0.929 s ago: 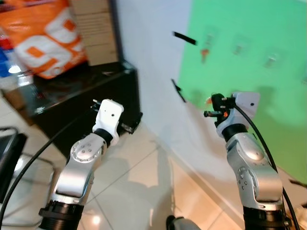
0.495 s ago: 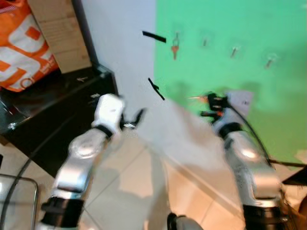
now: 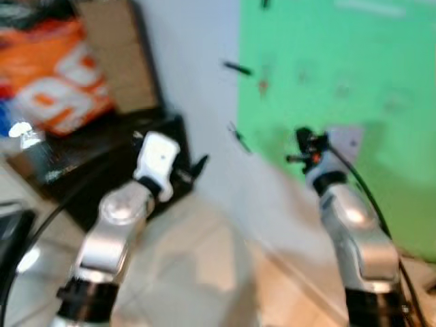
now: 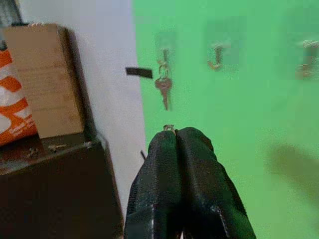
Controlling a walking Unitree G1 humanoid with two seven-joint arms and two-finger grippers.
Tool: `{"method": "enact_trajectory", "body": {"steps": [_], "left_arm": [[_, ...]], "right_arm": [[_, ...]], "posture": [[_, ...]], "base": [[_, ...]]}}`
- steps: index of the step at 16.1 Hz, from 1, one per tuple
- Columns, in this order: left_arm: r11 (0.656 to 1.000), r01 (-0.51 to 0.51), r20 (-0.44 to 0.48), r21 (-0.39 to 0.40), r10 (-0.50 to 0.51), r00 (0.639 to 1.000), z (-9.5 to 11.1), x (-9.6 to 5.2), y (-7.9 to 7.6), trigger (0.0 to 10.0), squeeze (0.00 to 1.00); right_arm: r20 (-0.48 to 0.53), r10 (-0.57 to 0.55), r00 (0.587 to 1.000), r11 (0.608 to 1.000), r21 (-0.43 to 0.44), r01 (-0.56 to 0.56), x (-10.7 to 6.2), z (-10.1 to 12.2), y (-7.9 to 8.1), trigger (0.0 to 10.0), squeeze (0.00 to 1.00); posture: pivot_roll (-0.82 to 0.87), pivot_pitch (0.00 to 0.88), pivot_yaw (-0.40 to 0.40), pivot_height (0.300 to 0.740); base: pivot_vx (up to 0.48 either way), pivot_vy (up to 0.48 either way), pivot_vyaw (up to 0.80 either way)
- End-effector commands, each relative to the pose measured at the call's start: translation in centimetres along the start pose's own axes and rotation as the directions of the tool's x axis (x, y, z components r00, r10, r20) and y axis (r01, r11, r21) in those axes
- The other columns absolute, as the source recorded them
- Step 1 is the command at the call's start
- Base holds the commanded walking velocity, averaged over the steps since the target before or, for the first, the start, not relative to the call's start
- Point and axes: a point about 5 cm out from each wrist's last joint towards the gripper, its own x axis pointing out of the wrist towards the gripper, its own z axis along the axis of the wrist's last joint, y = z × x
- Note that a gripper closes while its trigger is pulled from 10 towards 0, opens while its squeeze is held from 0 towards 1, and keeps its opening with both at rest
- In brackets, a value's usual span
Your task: Hang keys on a hook
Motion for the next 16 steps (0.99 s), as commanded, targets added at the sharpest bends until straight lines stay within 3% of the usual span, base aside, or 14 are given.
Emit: {"method": "enact_trajectory", "body": {"steps": [1, 6, 12, 16], "left_arm": [[1.000, -0.019, -0.001, 0.011, 0.019, 1.000, 0.19, -0.14, 0.80, 10.0, 0.18], [1.000, -0.021, 0.000, 0.007, 0.021, 1.000, 0.15, -0.19, 0.83, 10.0, 0.18], [1.000, -0.018, -0.005, 0.004, 0.018, 1.000, -0.02, -0.36, 0.81, 10.0, 0.18], [0.999, -0.032, -0.014, 0.010, 0.032, 0.999, -0.11, -0.33, 1.01, 10.0, 0.15]], "right_arm": [[0.011, 0.028, 1.000, 1.000, 0.012, -0.028, 0.16, 0.17, 0.83, 10.0, 0.00], [0.014, 0.035, 0.999, 0.999, 0.013, -0.035, 0.24, 0.20, 0.93, 10.0, 0.00], [0.021, 0.074, 0.997, 0.997, 0.006, -0.075, 0.24, 0.32, 1.41, 10.0, 0.00], [0.016, 0.071, 0.997, 0.997, 0.007, -0.072, 0.15, 0.13, 1.44, 10.0, 0.00]], "posture": [[-0.06, 0.000, 0.060, 0.740], [-0.06, 0.000, 0.055, 0.740], [-0.05, 0.000, 0.057, 0.740], [-0.06, 0.000, 0.063, 0.740]], "base": [[0.255, 0.000, 0.00], [0.262, 0.000, 0.00], [0.256, 0.000, -0.59], [0.000, 0.000, 0.00]]}}
